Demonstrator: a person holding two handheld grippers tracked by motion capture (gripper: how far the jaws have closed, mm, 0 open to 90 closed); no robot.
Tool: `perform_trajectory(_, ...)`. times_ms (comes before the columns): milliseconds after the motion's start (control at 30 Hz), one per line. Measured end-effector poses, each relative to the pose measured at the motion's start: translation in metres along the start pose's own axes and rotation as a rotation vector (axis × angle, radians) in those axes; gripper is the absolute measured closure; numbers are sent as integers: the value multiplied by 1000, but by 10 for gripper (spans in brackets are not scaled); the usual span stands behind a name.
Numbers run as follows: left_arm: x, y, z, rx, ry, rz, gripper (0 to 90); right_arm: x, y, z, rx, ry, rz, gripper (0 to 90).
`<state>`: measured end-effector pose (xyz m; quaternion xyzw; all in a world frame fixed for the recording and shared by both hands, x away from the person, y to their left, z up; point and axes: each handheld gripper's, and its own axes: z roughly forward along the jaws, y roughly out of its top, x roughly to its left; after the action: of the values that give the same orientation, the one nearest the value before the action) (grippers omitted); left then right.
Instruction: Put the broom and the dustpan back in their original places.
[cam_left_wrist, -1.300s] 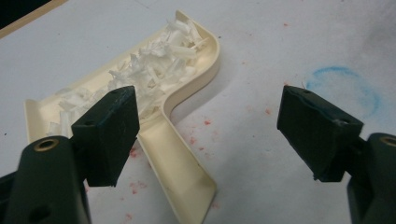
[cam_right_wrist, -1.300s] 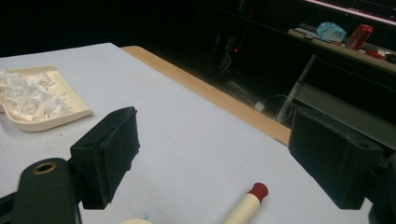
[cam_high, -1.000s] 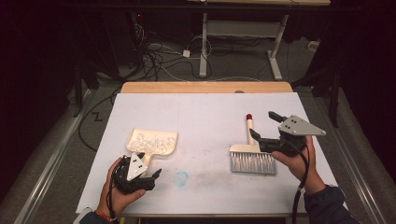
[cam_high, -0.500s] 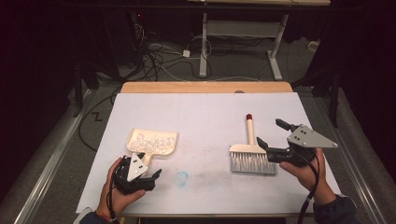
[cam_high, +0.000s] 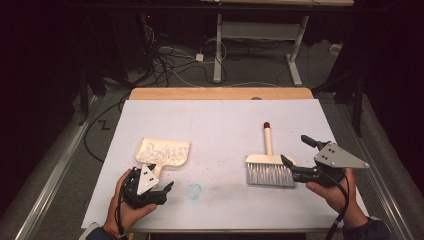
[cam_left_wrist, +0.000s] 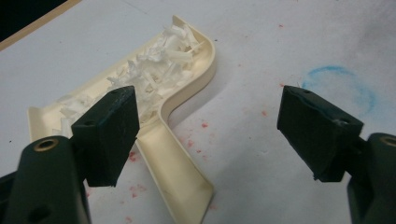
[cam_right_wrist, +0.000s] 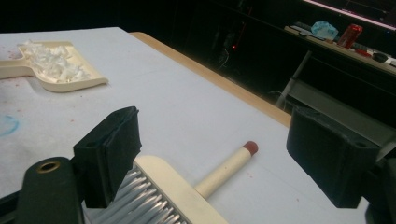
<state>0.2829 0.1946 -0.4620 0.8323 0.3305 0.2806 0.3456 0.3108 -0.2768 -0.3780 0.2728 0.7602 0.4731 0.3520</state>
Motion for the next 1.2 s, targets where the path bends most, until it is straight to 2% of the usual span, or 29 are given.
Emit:
perform_trajectory(300,-1,0,1,0,-1,4,202,0,-18,-7,13,-9,-12,180)
perform_trajectory(433,0,0,2,6,4,4,202,0,-31,-9,28,-7,-2,181)
perform_trajectory(533,0,1,2,5,3,2,202,1,-39,-10,41,-21,-16,184)
perform_trajectory(867,-1,1,4,8,-1,6,202,-5,-66,-19,59,-57,1,183)
perform_trajectory(1000,-1,1,3,6,-3,11,202,-5,-76,-21,76,-59,28,183)
perform_trajectory(1100,-2,1,4,6,-4,10,202,-4,-80,-21,91,-56,26,183)
perform_trajectory(1200,-2,1,5,10,-4,14,202,-3,-79,-21,84,-49,31,183)
